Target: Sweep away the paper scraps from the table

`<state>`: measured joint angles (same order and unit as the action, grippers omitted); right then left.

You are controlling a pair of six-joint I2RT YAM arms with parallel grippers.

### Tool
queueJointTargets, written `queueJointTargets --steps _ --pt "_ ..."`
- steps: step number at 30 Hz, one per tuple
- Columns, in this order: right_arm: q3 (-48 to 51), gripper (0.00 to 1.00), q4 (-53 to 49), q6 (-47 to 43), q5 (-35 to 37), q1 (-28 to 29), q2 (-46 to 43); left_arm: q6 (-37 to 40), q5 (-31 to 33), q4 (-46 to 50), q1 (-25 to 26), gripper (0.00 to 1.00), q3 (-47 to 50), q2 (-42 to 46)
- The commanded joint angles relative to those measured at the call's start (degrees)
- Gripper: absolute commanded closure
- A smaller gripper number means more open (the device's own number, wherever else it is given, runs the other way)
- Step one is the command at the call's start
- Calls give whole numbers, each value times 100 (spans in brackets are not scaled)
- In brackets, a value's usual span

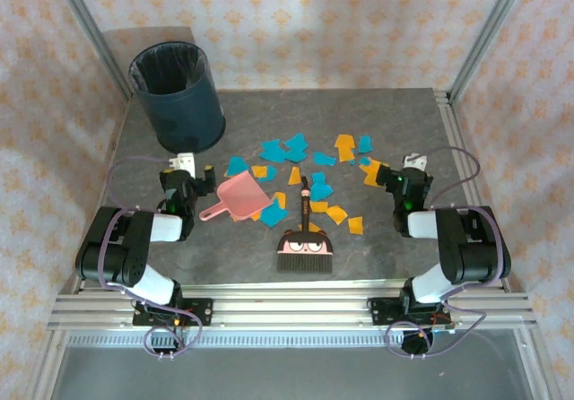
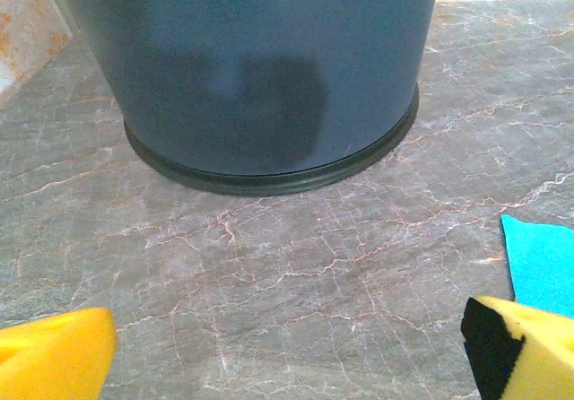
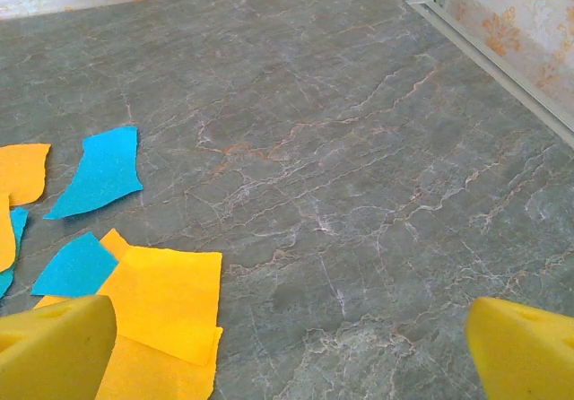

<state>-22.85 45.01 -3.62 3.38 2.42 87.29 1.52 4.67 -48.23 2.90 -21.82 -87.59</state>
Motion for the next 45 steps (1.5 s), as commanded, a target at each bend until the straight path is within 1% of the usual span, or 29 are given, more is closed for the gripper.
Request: queueJointTargets --steps 1,24,26,29,31,33,36,38,41,44,45 --pt "-105 1 3 66 14 -31 15 62 -46 -34 -9 0 -103 24" --pt "-105 1 0 72 14 -33 -1 43 -34 -41 -17 0 -95 31" --pt "-101 1 7 72 12 -32 0 24 22 -176 -17 0 -19 40" --pt "-88 1 31 61 19 -33 -4 -67 242 -785 -17 0 301 70" --pt "-203 1 -253 89 53 -31 -85 -122 386 -1138 -22 0 486 110" --pt "-342 1 -555 93 63 -33 -178 -135 417 -1178 -17 0 513 143" --pt "-507 1 -920 96 84 -36 -272 -109 387 -853 -9 0 406 295" --pt "-510 1 -942 98 113 -33 -348 -127 431 -533 -8 0 351 447" --pt "-523 1 -1187 178 258 -31 -568 -199 688 -222 -3 0 350 797" --pt "-699 1 -1942 413 421 -31 -958 -274 907 313 0 0 320 1368" --pt "-803 1 -2339 543 448 -33 -1118 -400 921 811 0 0 208 1704"
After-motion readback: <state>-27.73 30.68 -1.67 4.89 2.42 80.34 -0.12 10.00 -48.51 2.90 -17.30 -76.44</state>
